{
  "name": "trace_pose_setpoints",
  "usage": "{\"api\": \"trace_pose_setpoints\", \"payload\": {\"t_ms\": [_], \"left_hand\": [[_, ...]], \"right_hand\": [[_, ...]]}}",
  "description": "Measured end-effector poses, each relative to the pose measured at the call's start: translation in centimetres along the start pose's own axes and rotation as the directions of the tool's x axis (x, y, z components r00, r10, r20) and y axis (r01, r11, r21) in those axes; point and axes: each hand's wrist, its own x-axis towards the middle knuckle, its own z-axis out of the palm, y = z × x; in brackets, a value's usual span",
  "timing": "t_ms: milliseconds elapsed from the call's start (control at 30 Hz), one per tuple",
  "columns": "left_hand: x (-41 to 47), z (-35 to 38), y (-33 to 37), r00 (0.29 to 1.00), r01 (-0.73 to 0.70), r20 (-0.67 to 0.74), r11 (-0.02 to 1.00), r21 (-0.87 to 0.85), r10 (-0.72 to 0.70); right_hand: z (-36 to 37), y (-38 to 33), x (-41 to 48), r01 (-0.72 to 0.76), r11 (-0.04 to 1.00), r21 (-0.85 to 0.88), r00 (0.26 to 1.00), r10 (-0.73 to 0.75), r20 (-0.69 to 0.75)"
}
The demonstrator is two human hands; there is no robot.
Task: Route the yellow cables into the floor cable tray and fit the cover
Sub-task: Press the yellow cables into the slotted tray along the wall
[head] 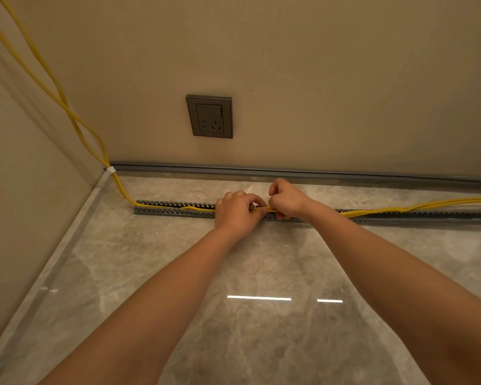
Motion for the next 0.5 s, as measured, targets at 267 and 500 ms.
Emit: {"api": "trace_pose_setpoints", "payload": {"t_ms": [267, 500], "left_hand": [[-0.1, 0.4, 0.3, 0.997, -0.004, 0.081, 0.998, 0.065, -0.001], [-0.2, 0.9, 0.5, 0.999, 0.001, 0.045, 0.998, 0.063, -0.004]], "right_hand": [[-0.2, 0.3, -0.3, 0.018, 0.999, 0.026, 1.0, -0.018, 0.01], [-1.2, 1.8, -1.1, 0.093, 0.953, -0.289, 0.987, -0.127, -0.101]]}}
